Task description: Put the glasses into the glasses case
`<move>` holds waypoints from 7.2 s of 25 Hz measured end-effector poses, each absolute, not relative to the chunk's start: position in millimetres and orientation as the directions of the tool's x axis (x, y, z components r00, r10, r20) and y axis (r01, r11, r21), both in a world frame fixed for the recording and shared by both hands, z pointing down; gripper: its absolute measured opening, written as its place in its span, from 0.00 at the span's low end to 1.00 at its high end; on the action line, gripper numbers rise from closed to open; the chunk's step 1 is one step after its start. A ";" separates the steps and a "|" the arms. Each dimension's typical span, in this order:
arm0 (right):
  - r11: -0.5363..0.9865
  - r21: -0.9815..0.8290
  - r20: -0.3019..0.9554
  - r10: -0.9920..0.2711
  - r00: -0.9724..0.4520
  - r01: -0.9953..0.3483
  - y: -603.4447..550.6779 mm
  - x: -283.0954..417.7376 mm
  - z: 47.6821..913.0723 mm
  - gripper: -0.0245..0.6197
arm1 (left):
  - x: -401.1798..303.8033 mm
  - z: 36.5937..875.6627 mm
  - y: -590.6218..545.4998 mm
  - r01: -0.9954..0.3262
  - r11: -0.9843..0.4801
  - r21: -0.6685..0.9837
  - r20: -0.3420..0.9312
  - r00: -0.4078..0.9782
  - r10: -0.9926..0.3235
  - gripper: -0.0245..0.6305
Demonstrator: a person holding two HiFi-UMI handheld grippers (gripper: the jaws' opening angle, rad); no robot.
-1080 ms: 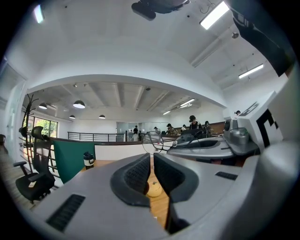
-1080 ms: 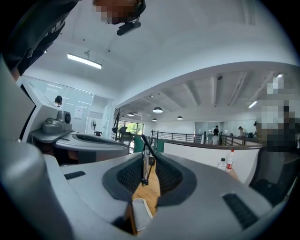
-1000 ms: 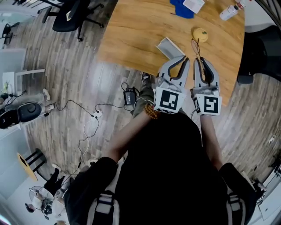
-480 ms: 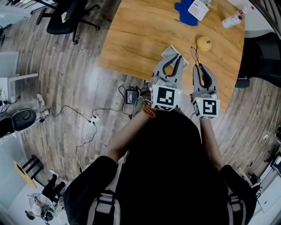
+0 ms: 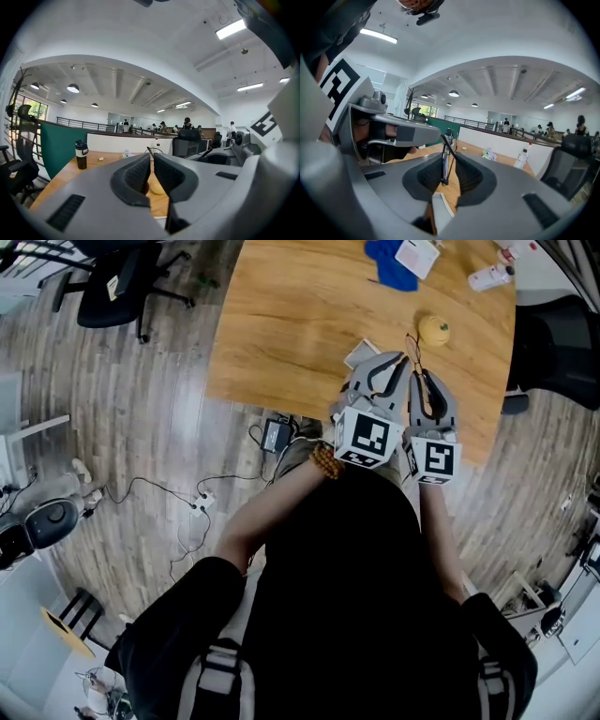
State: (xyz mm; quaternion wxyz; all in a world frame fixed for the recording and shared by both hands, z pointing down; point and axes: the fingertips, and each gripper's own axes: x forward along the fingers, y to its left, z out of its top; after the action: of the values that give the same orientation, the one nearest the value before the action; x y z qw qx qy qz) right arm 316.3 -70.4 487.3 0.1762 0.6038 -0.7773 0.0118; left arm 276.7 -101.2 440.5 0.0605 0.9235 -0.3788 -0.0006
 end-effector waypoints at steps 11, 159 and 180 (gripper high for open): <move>0.328 0.224 0.403 -0.888 -0.219 -0.918 -85.3 330.5 549.5 0.15 | 265.7 463.7 -130.2 -0.736 -0.662 0.145 0.109 0.677 -0.728 0.10; 0.750 0.063 0.879 -0.354 -0.320 -0.658 -144.0 299.5 720.3 0.43 | 209.9 483.5 -187.6 -0.791 -0.593 0.151 0.127 0.610 -0.782 0.10; 0.370 0.397 0.054 -0.923 -0.381 -0.840 -223.5 299.2 357.8 0.22 | 192.5 375.9 -227.1 -0.837 -0.546 0.044 -0.133 0.537 -0.833 0.10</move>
State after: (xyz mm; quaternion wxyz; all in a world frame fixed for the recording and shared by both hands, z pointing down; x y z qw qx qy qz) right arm 299.2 -223.5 357.8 0.1348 0.5397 -0.8166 -0.1542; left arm 192.5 -227.1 375.9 -0.0124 0.8765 -0.4763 -0.0691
